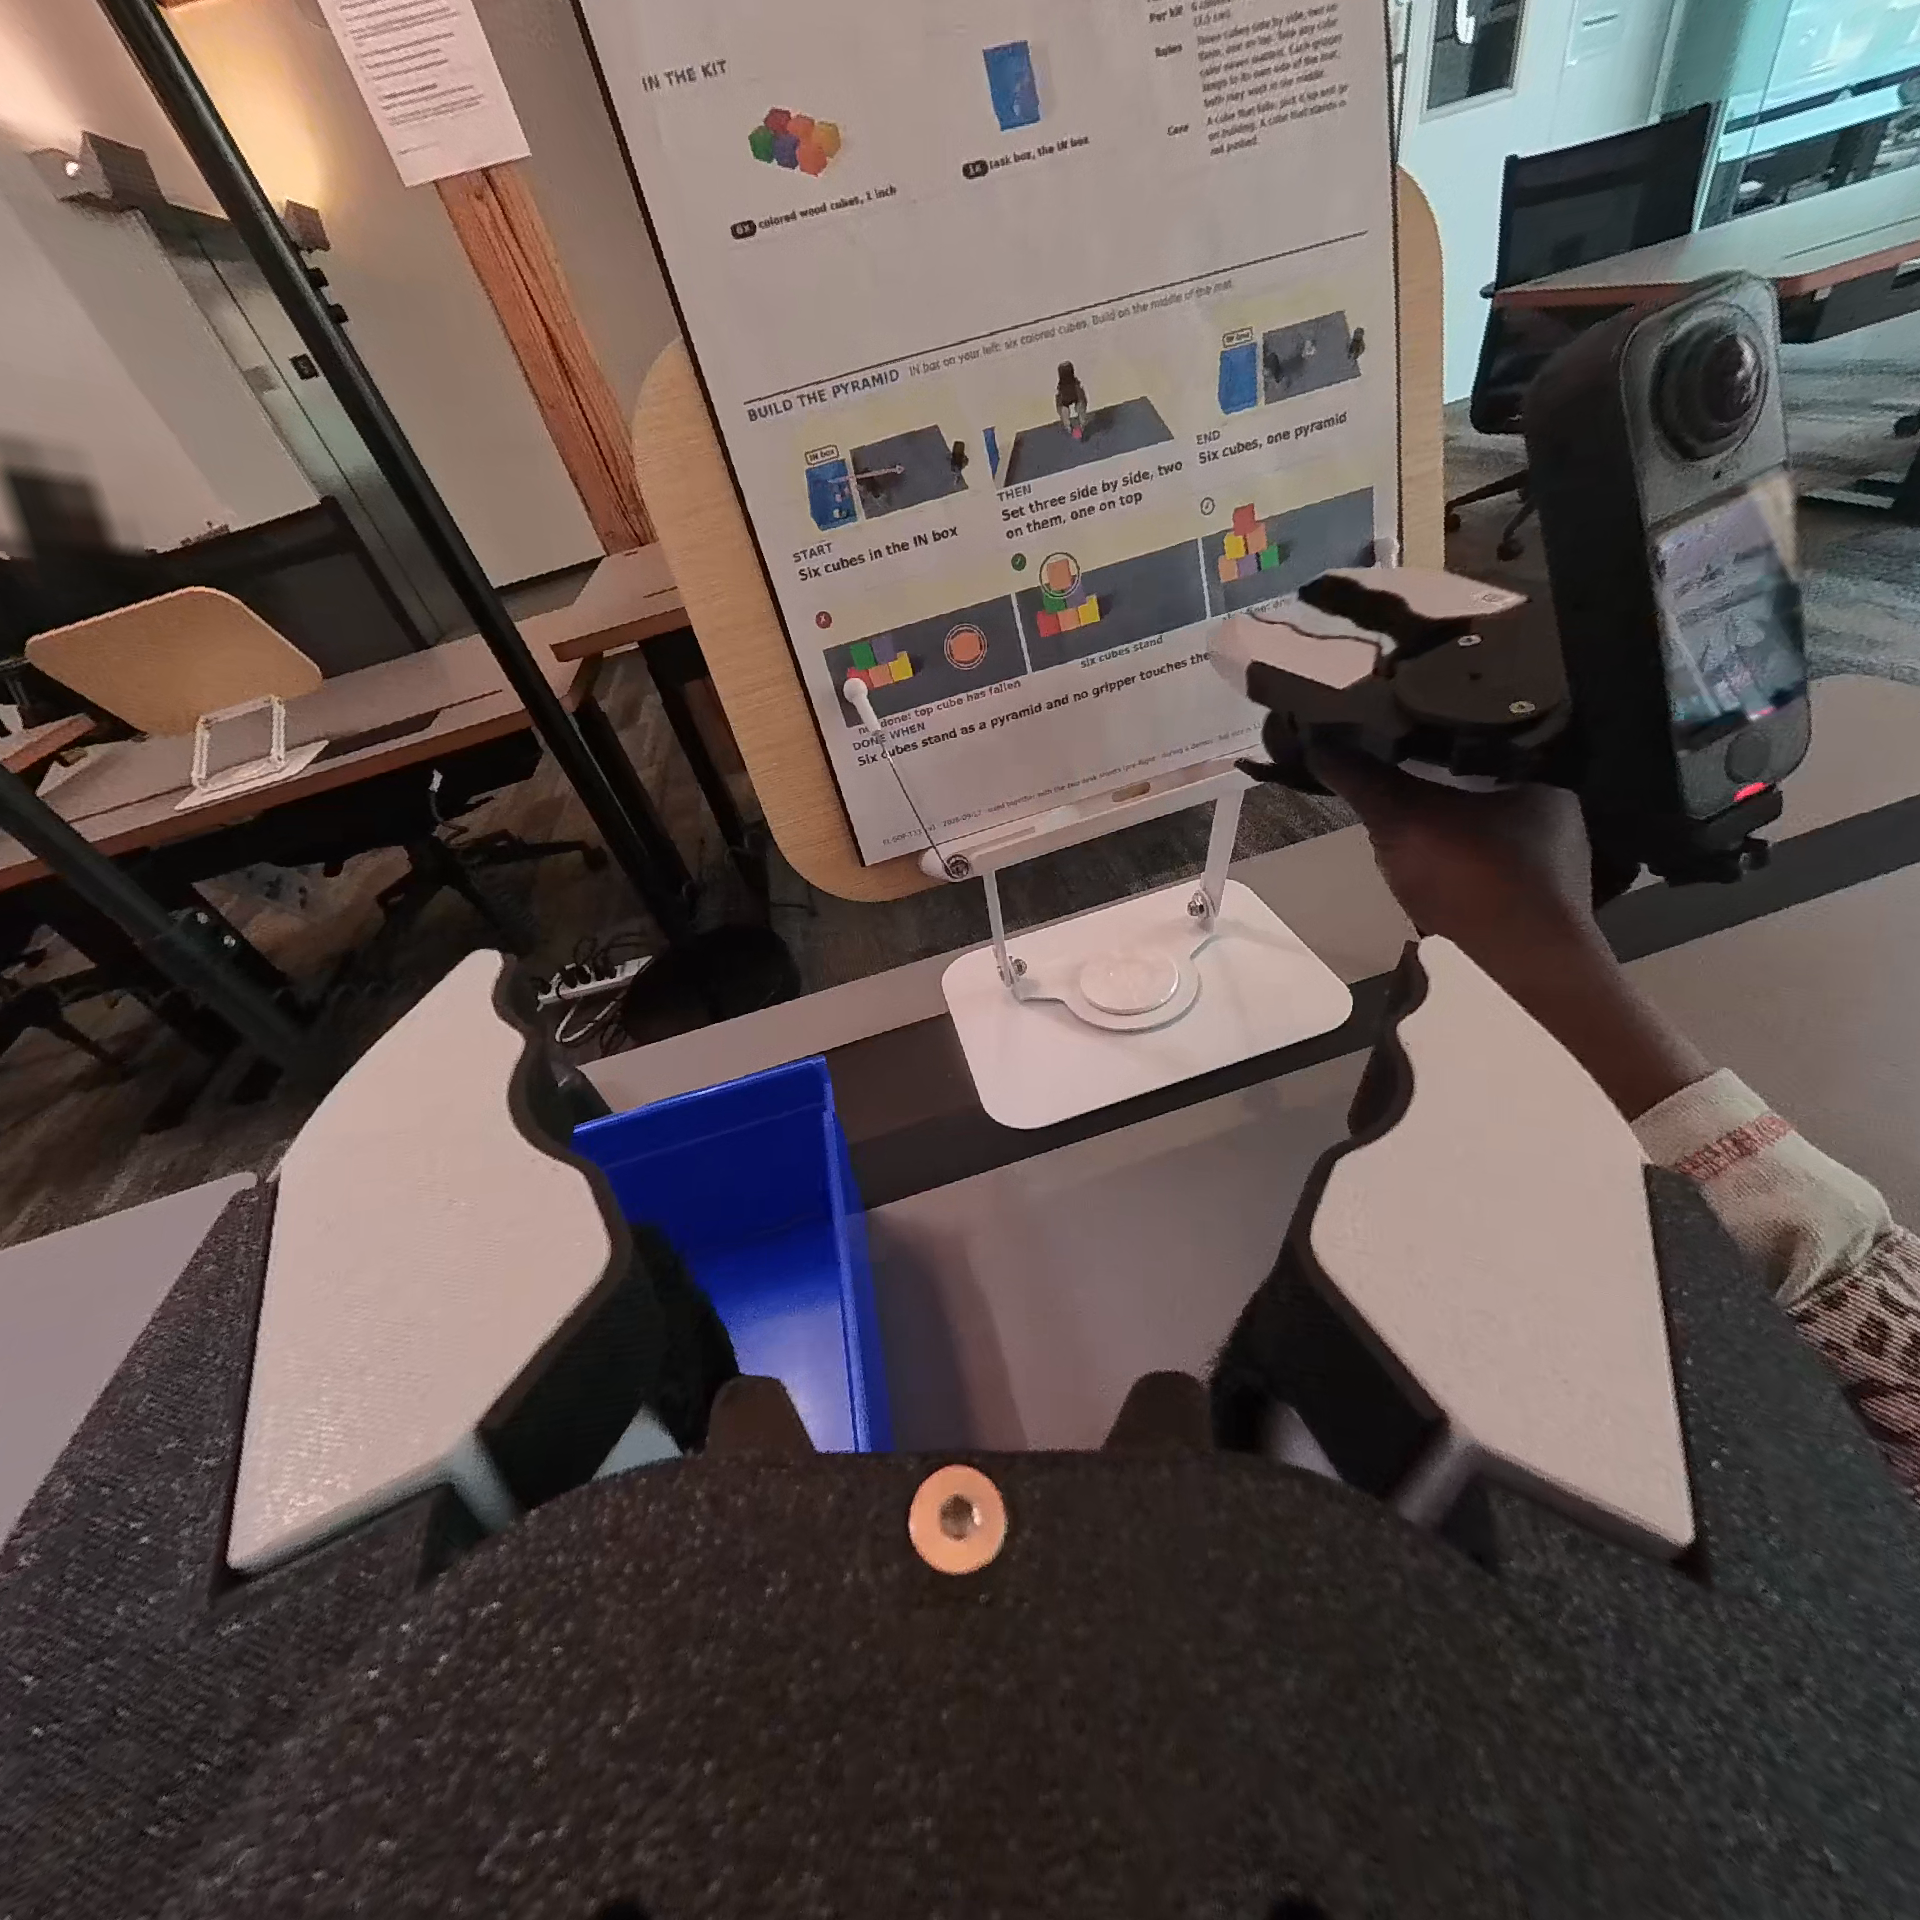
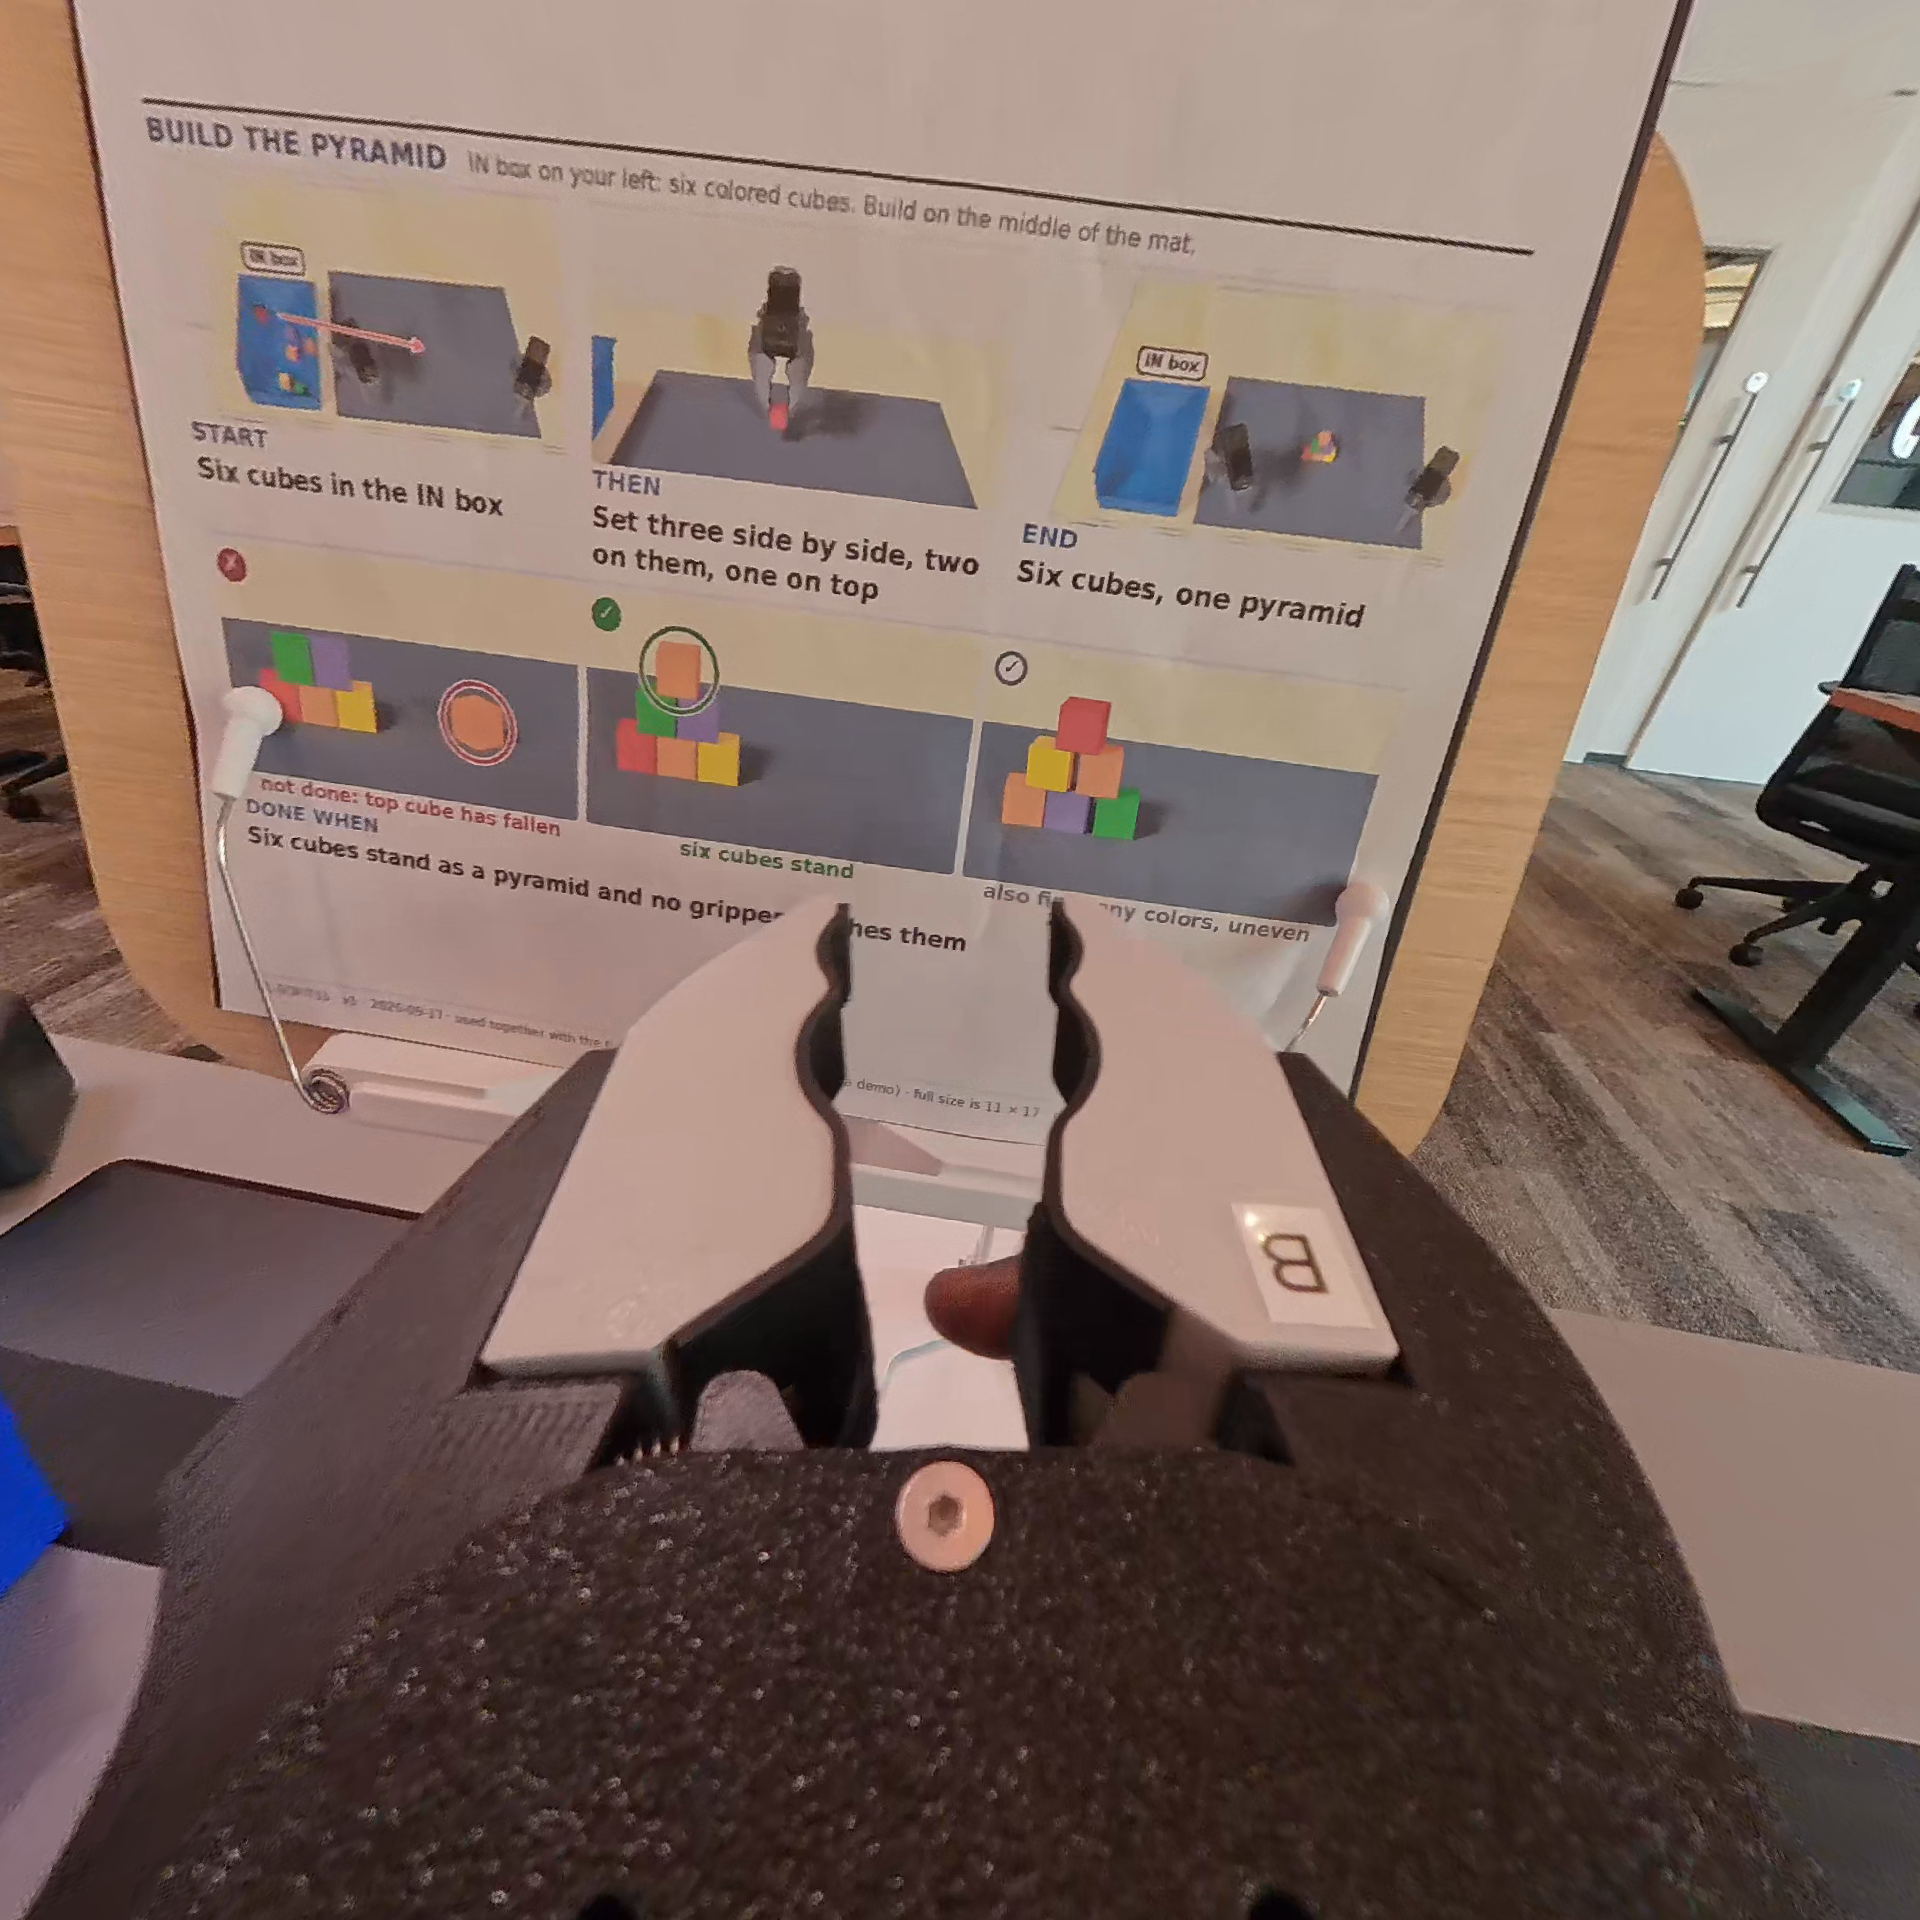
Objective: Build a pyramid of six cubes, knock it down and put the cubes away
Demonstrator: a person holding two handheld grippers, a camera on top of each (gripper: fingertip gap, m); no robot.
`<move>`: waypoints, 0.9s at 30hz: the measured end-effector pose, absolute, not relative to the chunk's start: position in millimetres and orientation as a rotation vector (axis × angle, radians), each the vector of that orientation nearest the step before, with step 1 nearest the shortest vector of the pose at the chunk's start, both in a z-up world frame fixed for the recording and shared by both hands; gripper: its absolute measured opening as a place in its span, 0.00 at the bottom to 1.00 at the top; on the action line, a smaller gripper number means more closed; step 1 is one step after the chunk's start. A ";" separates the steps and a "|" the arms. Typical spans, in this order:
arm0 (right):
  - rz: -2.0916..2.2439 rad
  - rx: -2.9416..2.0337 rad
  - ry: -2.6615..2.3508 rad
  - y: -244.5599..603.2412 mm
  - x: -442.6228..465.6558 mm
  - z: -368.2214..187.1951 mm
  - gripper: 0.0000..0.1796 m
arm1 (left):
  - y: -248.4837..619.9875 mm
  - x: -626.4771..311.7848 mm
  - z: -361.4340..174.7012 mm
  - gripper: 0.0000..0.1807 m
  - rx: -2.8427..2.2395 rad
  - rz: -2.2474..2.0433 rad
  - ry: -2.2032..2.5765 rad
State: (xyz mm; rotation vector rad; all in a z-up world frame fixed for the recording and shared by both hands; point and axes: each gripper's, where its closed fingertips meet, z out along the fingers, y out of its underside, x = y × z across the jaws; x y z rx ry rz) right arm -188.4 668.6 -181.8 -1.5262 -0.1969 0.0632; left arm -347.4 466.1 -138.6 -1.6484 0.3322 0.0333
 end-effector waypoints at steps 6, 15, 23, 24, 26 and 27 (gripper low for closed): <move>0.090 -1.554 -0.145 668.5 -182.4 -179.7 0.42 | 467.4 -346.6 -141.0 0.81 -1.657 0.035 0.335; 0.072 -1.526 -0.180 664.4 -178.9 -178.5 0.00 | 468.1 -347.2 -142.8 0.81 -1.667 0.039 0.337; 0.053 -1.497 -0.145 664.1 -172.7 -176.4 0.00 | 468.7 -345.7 -145.2 0.81 -1.678 0.044 0.346; 0.066 -1.540 -0.162 666.8 -175.0 -183.2 0.00 | 469.1 -345.3 -145.7 0.81 -1.680 0.044 0.349; 0.080 -1.563 -0.157 669.2 -175.0 -188.1 0.00 | 469.7 -344.5 -147.6 0.81 -1.686 0.045 0.355; 0.077 -1.562 -0.154 669.3 -174.2 -188.0 0.00 | 470.1 -344.3 -148.5 0.81 -1.690 0.047 0.357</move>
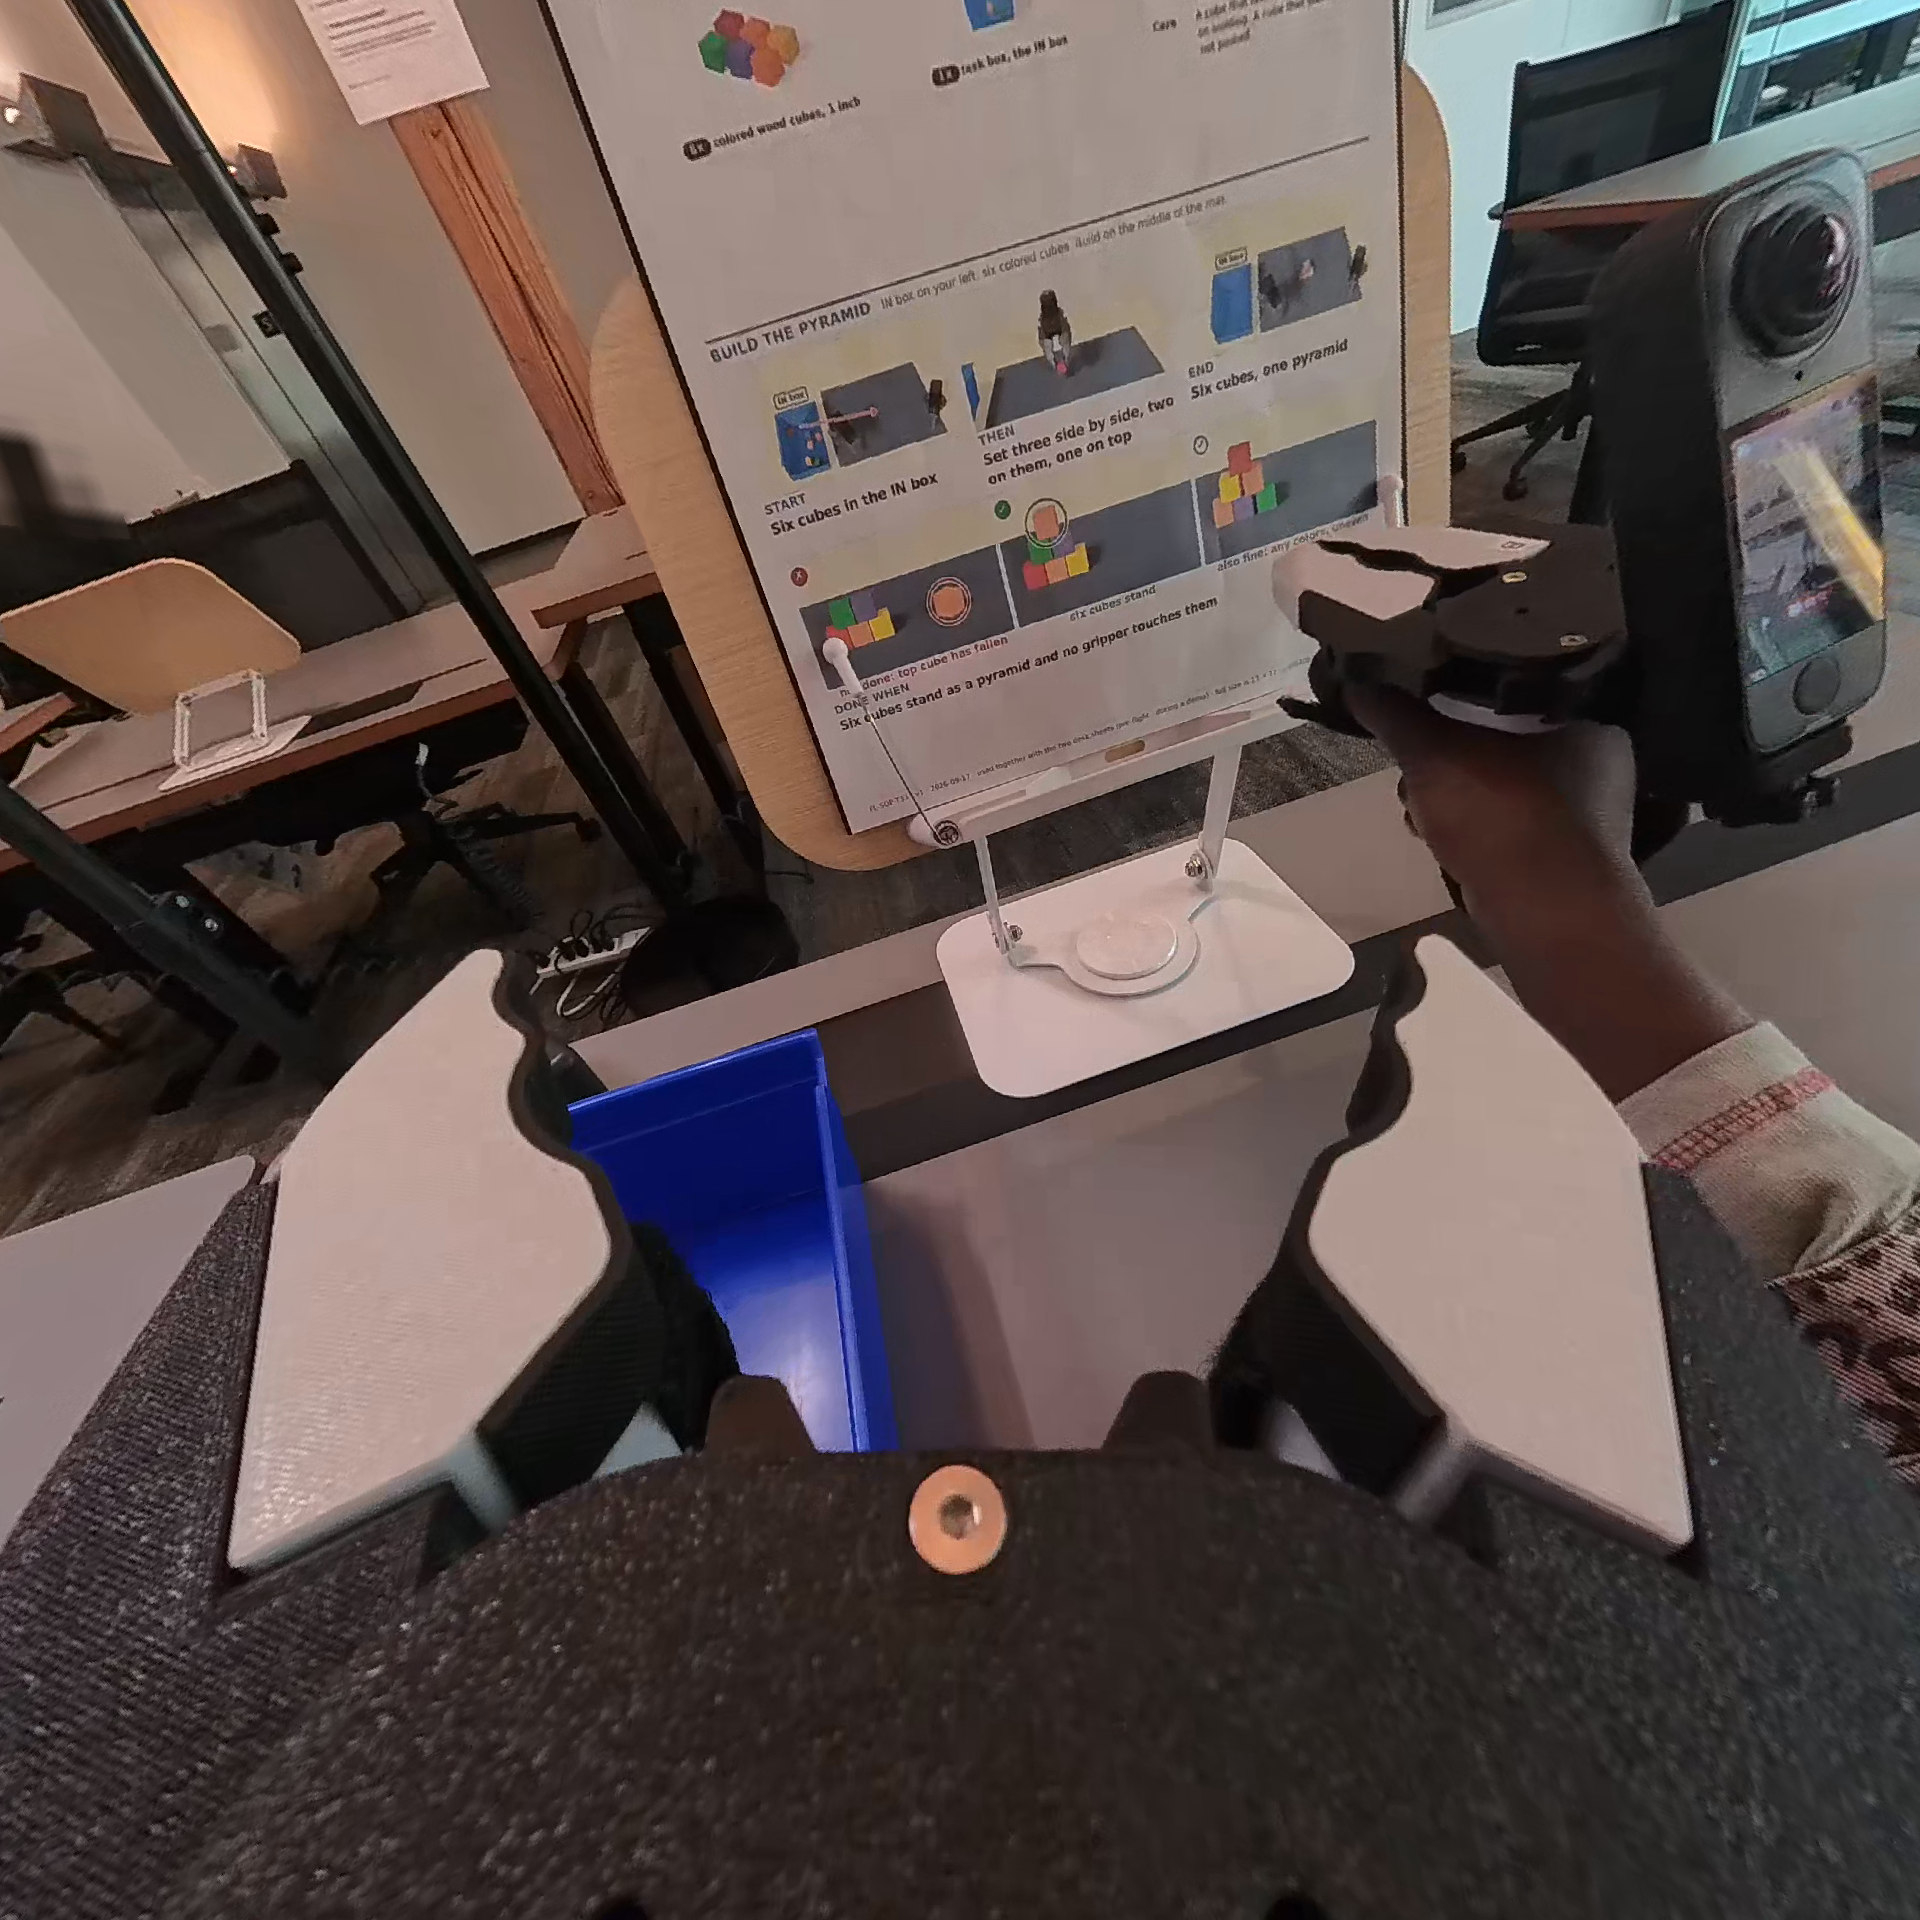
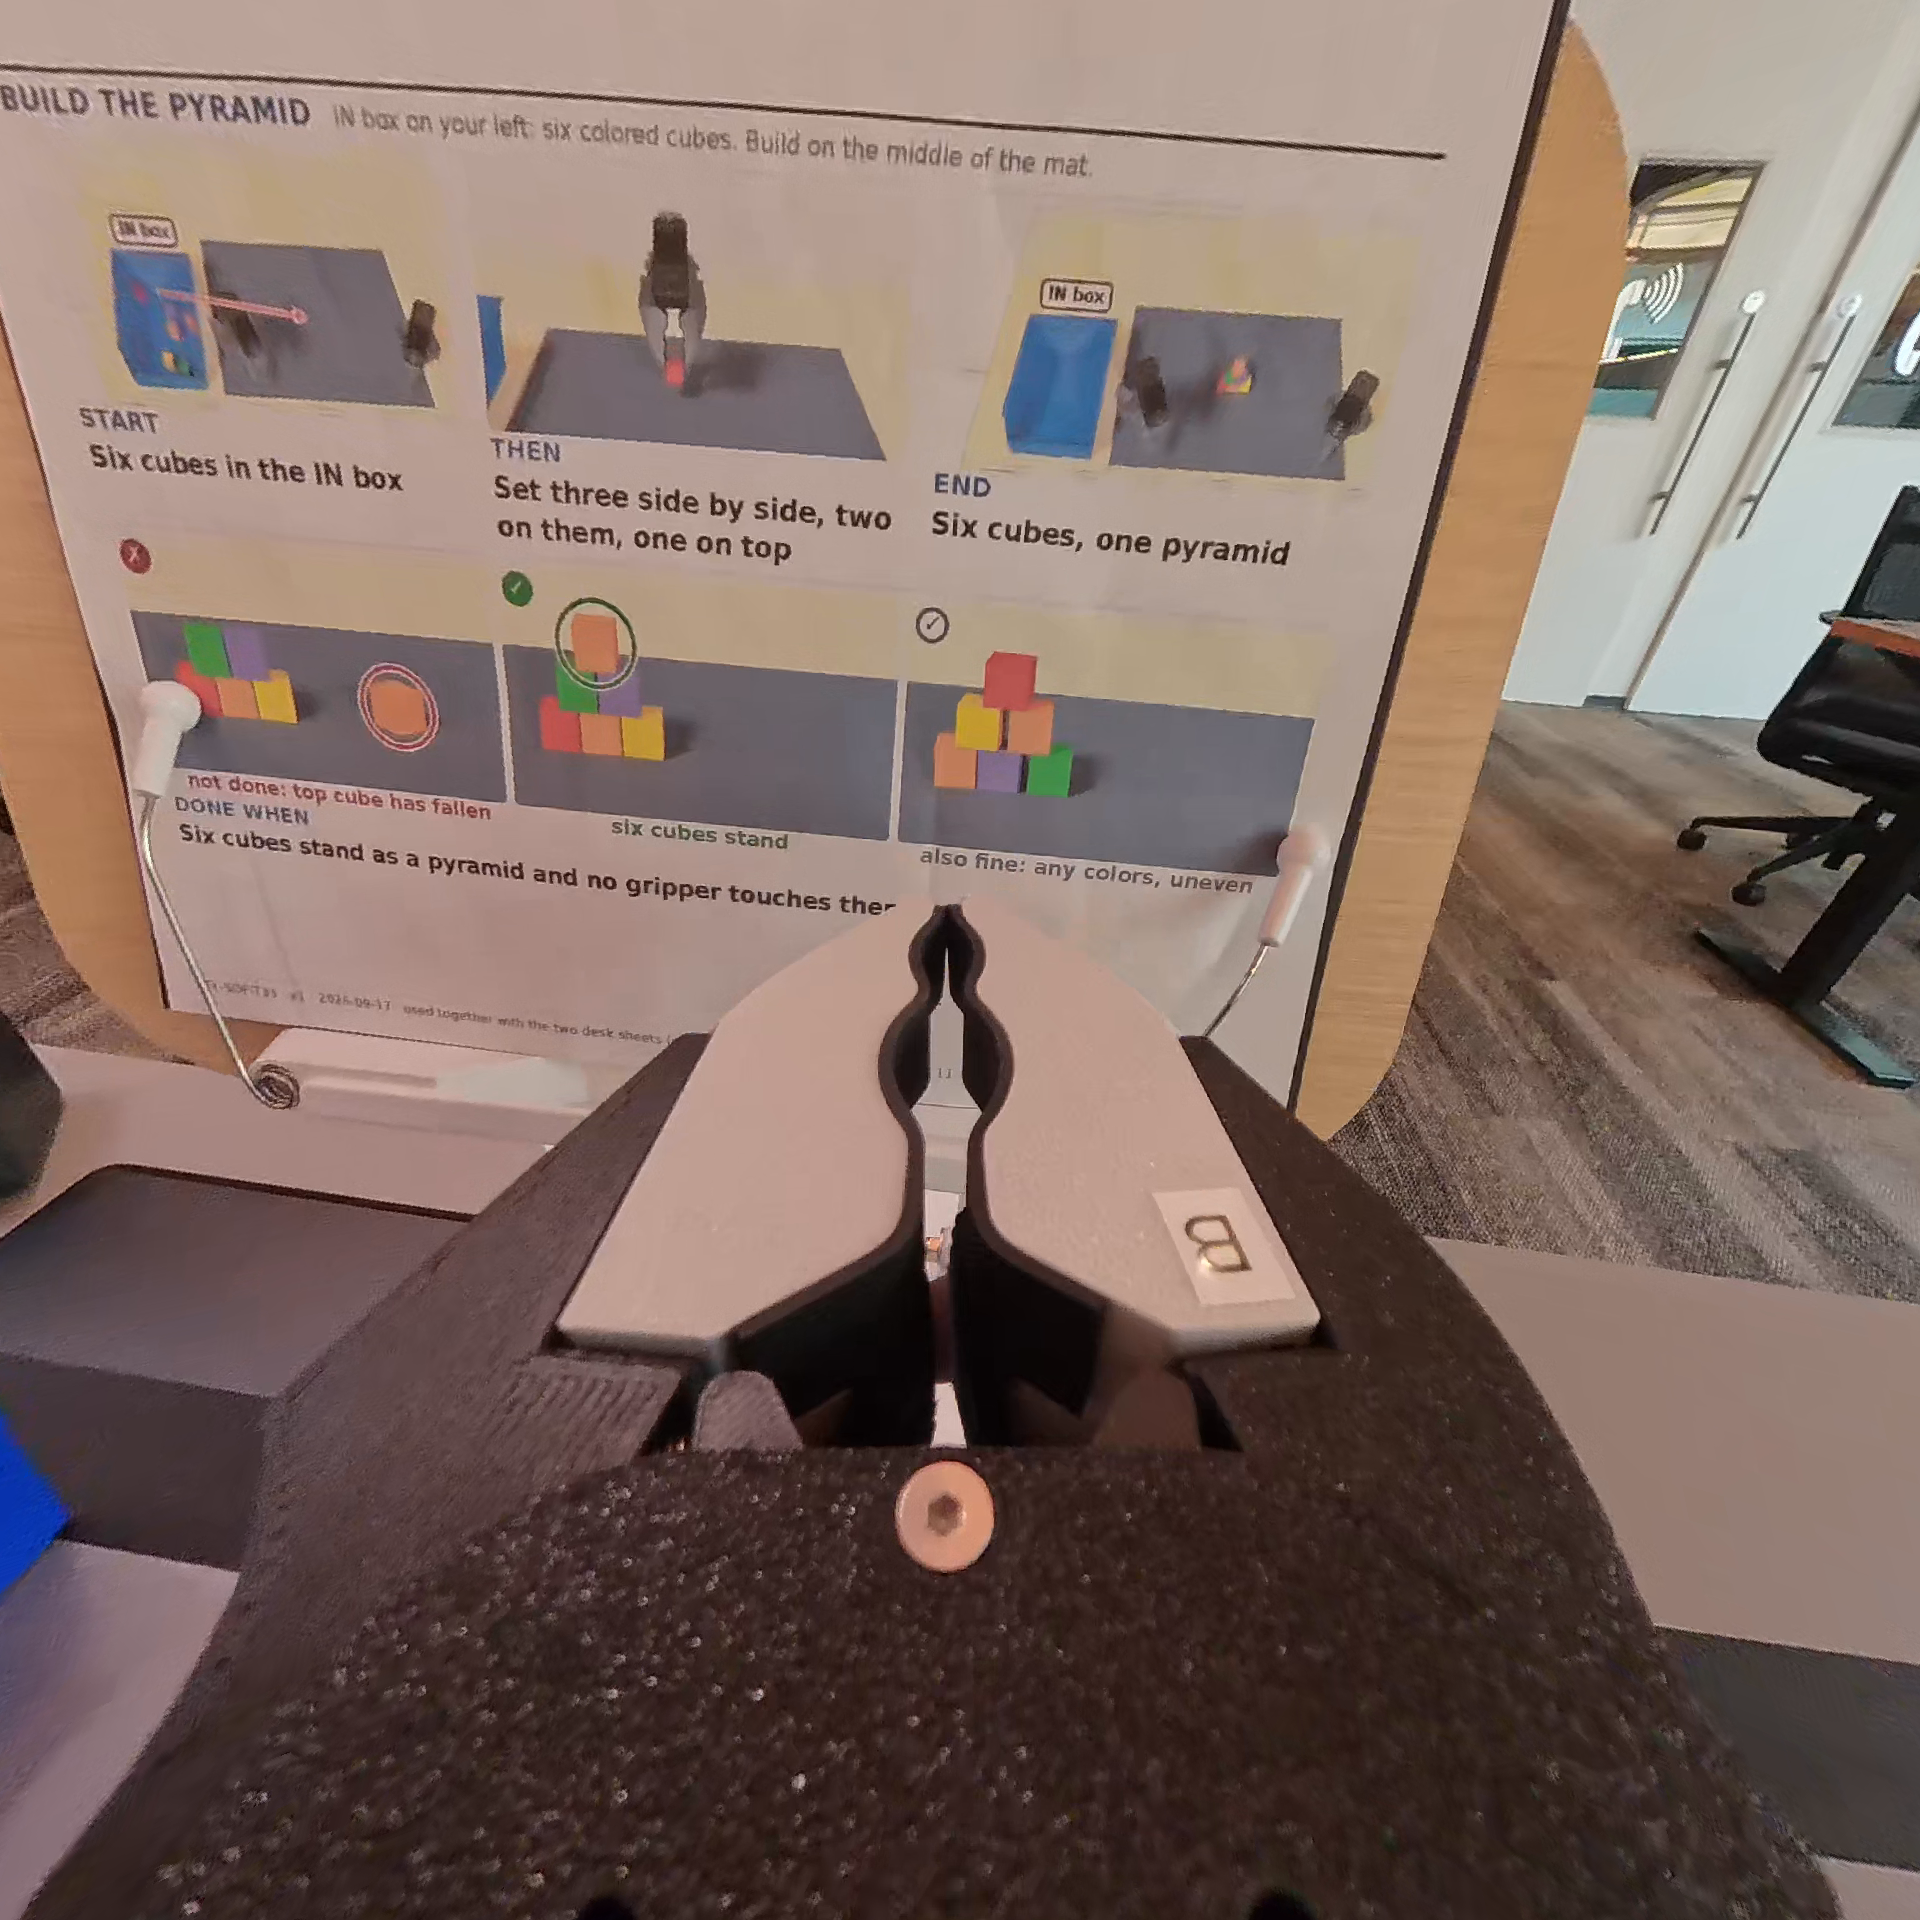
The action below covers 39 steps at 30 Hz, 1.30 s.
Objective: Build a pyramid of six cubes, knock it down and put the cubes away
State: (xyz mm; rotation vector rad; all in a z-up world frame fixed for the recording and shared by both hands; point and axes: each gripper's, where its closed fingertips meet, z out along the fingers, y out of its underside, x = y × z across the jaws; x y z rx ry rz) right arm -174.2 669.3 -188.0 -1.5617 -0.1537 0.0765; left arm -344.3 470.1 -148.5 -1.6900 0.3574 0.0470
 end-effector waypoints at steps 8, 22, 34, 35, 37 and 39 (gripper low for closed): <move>0.068 -1.592 -0.150 670.4 -172.1 -191.4 0.00 | 469.9 -344.7 -147.1 0.81 -1.682 0.048 0.348; 0.068 -1.594 -0.146 667.6 -167.9 -188.0 0.00 | 470.2 -346.9 -146.4 0.81 -1.679 0.044 0.341; 0.140 -1.623 -0.200 663.9 -185.9 -183.0 0.36 | 471.1 -356.9 -148.0 0.81 -1.694 0.056 0.325; 0.136 -1.637 -0.198 664.7 -185.9 -185.0 0.38 | 471.2 -359.6 -148.4 0.81 -1.699 0.061 0.322; 0.173 -1.650 -0.215 661.7 -192.1 -183.5 0.33 | 469.6 -370.7 -149.7 0.81 -1.724 0.096 0.319; 0.293 -1.585 -0.299 645.8 -215.0 -166.3 0.10 | 464.9 -387.8 -147.9 0.81 -1.745 0.122 0.298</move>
